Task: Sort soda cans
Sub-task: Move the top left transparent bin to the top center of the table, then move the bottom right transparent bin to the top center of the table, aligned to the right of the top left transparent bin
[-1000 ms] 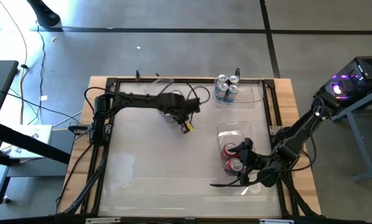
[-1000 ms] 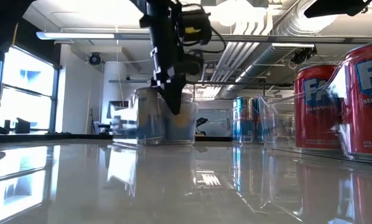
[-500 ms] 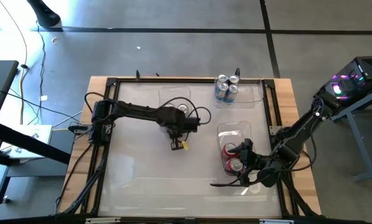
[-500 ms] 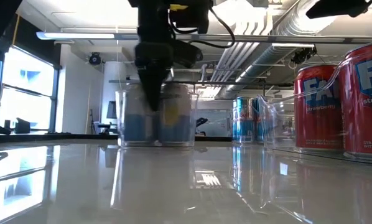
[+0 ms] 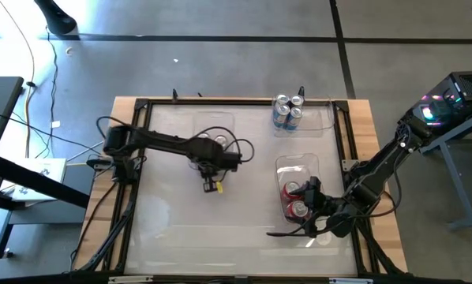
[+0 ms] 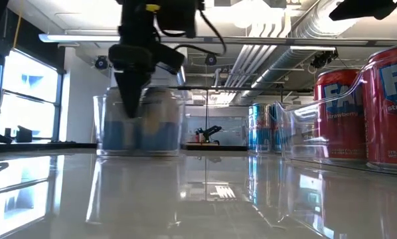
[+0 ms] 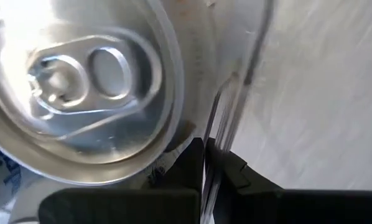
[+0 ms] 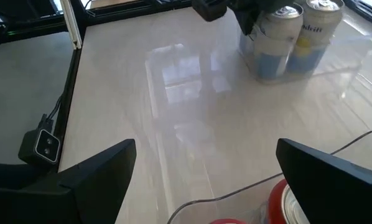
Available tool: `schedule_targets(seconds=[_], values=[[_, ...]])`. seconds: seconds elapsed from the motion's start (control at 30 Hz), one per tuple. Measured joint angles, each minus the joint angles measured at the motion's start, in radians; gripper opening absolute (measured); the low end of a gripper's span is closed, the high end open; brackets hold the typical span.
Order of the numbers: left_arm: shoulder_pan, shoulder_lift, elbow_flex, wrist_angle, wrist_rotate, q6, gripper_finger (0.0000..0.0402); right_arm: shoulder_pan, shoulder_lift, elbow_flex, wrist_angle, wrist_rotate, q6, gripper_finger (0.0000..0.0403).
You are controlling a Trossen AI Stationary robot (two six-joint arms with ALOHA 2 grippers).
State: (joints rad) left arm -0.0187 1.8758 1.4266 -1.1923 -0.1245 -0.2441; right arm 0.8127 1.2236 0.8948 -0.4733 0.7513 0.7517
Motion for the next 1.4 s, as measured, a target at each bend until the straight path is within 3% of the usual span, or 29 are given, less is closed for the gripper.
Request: schedule_targets(seconds=[0.23, 0.57, 0.73, 1.03, 1.27, 1.4], values=[[0.002, -0.133, -0.154, 0.092, -0.013, -0.017, 0.0001, 0.0, 0.0, 0.0, 0.002, 0.009, -0.01, 0.0385], [-0.013, -0.156, -0.186, 0.126, -0.024, 0.01, 0.0009, 0.0, 0.0, 0.0, 0.006, 0.015, -0.028, 0.0385], [-0.018, -0.153, -0.188, 0.144, -0.019, 0.017, 0.0059, -0.009, 0.0, 0.0, 0.006, -0.013, -0.071, 0.0385], [-0.019, -0.154, -0.176, 0.161, 0.032, -0.015, 0.0164, -0.063, 0.0, 0.06, -0.066, -0.225, -0.185, 0.0385], [-0.033, -0.154, -0.102, 0.165, 0.034, -0.012, 0.019, 0.001, 0.0, 0.192, -0.285, -0.299, -0.08, 0.0385], [-0.035, -0.154, -0.056, 0.163, 0.03, -0.008, 0.0191, 0.066, 0.0, 0.206, -0.315, -0.307, 0.005, 0.0385]])
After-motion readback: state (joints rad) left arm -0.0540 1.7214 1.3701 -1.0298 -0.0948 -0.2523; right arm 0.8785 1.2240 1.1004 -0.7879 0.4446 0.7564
